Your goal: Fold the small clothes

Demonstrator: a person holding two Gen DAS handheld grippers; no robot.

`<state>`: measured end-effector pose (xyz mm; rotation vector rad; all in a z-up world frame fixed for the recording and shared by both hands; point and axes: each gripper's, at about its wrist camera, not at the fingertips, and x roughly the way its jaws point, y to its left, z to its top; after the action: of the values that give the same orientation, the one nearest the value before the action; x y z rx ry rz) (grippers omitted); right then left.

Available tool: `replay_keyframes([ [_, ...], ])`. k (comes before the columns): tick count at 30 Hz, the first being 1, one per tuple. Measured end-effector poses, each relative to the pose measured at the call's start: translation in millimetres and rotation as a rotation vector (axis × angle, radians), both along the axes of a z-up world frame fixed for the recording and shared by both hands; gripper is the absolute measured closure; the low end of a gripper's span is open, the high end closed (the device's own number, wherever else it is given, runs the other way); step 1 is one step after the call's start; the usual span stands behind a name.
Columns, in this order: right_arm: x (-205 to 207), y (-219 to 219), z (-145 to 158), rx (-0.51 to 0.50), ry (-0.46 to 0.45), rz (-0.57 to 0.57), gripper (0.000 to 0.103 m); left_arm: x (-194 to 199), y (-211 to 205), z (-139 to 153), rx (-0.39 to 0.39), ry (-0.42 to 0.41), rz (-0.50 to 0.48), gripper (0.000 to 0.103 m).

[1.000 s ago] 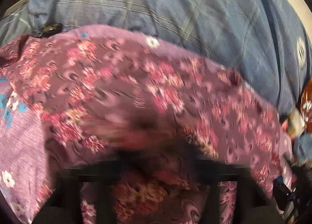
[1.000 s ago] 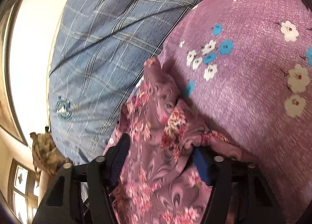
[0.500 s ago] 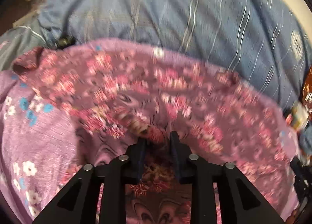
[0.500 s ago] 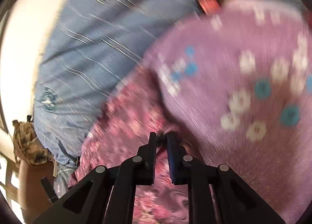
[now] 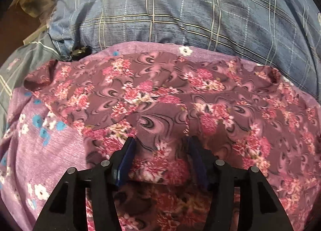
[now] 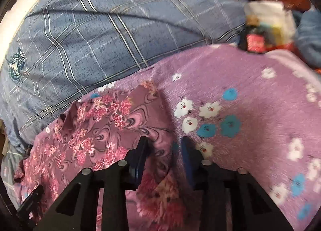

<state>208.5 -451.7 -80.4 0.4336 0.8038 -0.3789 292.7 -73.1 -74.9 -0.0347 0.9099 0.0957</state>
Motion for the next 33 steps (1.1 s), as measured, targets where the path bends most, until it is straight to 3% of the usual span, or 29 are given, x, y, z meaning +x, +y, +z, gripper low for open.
replay_keyframes([
  [4,-7,41,24,0.006,-0.103,0.144,0.06,4,30,15,-0.141,0.025,0.039,0.048],
  [10,20,128,14,0.161,-0.081,0.38,0.06,6,128,51,-0.263,0.028,0.204,0.048],
  [14,43,194,-6,0.229,-0.054,0.528,0.058,17,202,75,-0.143,0.027,0.28,0.048],
  [16,48,223,-25,0.238,-0.01,0.608,0.045,24,235,85,-0.097,0.04,0.306,0.048],
  [17,50,238,-41,0.21,0.049,0.636,0.041,29,256,90,-0.079,0.06,0.314,0.048],
  [19,35,266,-48,0.001,-0.011,0.649,0.035,39,285,96,-0.064,0.094,0.318,0.047],
  [20,36,279,-46,-0.066,0.022,0.665,0.031,47,299,98,-0.045,0.12,0.318,0.046],
  [23,36,293,-48,-0.142,0.051,0.694,0.025,65,331,96,-0.023,0.188,0.331,0.045],
  [31,36,282,-49,-0.076,0.026,0.698,0.021,99,381,59,-0.373,0.221,0.384,0.045],
  [33,38,285,-47,-0.078,0.026,0.7,0.021,108,389,50,-0.408,0.206,0.415,0.045],
])
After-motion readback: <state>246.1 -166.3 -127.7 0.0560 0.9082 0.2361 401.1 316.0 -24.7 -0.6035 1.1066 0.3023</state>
